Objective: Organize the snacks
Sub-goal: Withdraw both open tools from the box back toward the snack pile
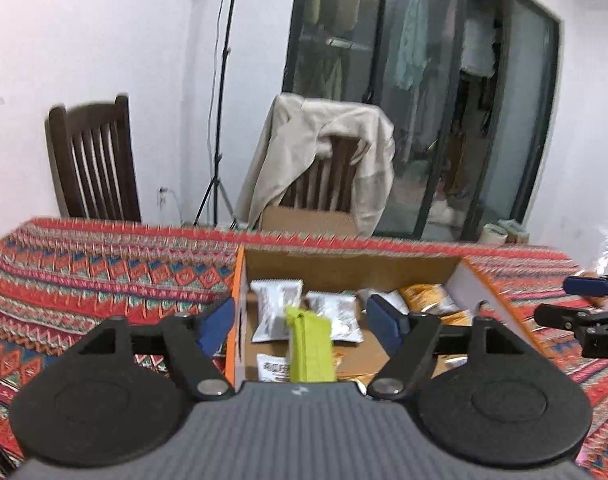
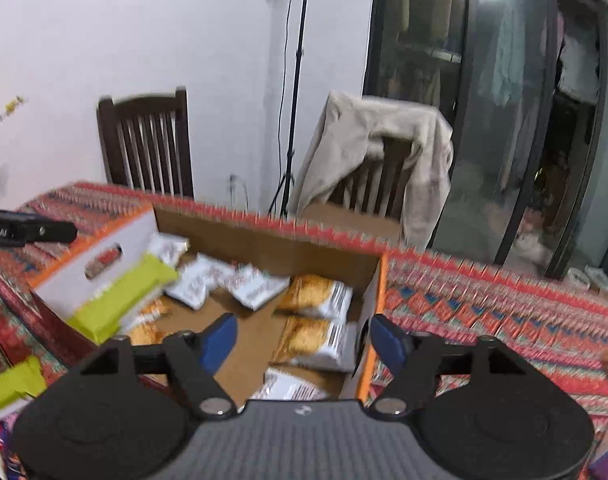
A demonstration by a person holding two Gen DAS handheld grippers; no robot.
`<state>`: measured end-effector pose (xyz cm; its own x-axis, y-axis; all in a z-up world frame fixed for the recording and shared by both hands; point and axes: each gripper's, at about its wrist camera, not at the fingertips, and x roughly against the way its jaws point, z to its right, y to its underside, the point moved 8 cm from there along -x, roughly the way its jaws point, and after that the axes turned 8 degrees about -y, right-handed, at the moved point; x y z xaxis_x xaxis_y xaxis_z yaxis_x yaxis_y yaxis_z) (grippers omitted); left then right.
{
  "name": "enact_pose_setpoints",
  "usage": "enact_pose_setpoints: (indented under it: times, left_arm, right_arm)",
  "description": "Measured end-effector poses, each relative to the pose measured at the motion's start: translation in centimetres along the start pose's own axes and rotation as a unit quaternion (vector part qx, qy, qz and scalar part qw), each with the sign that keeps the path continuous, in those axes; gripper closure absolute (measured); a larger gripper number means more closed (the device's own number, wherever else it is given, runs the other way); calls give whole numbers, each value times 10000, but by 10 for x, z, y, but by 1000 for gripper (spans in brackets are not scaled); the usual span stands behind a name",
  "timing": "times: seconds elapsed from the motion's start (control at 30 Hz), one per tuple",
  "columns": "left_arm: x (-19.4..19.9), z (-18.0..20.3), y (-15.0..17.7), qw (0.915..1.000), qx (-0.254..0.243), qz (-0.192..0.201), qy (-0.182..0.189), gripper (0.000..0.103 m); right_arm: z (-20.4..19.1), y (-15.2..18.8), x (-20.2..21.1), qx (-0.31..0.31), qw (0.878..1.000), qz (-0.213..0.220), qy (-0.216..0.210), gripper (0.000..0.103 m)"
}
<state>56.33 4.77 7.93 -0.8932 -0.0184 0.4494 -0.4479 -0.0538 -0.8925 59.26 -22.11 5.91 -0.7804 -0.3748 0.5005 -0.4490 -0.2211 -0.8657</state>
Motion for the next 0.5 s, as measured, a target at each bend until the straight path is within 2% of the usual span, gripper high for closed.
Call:
enact_pose_setpoints:
  times: [0.13,0.27,0.4,0.5]
  left_arm:
    - [56,6,-2,9992,-159,335,141,16]
    - [115,6,8,9970,-266,685,249,9]
    - [174,6,34,9942,-297,960,389,3]
    - [204,5,66,9936,-336,1035,310,1]
  right_arm:
    - [-12,-10,43,138,9994,290,-102,21]
    - [-28,-1,92,299,9980,515,-200,17]
    - [-44,23,135,405,9971,561,-326,14]
    - [-58,46,165,543,9963,587,-327,12]
